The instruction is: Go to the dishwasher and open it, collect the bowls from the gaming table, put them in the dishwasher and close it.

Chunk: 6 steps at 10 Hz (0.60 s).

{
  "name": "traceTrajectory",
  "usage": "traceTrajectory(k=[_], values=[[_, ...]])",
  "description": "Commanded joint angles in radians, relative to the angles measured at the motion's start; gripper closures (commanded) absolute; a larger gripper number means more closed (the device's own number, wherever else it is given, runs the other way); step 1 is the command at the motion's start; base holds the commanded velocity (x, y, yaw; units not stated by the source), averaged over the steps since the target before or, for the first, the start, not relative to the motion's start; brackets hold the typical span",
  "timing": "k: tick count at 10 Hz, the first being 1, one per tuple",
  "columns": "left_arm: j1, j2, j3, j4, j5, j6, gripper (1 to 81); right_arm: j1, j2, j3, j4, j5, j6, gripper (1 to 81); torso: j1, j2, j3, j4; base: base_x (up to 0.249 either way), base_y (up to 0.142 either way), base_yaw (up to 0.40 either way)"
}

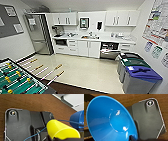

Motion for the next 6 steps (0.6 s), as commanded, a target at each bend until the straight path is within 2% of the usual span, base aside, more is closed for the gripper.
traceTrajectory(k=[1, 6], values=[[-0.036, -0.022, 0.008, 0.011, 0.015, 0.000, 81.1, 0.022, 0.007, 0.020, -0.037, -0.040, -0.015, 81.1, 0.000, 0.000, 0.000, 0.000, 0.159, -0.086, 0.000], [-0.036, -0.022, 0.008, 0.011, 0.015, 0.000, 81.1, 0.020, 0.007, 0.020, -0.037, -0.040, -0.015, 81.1, 0.000, 0.000, 0.000, 0.000, 0.160, -0.099, 0.000]])
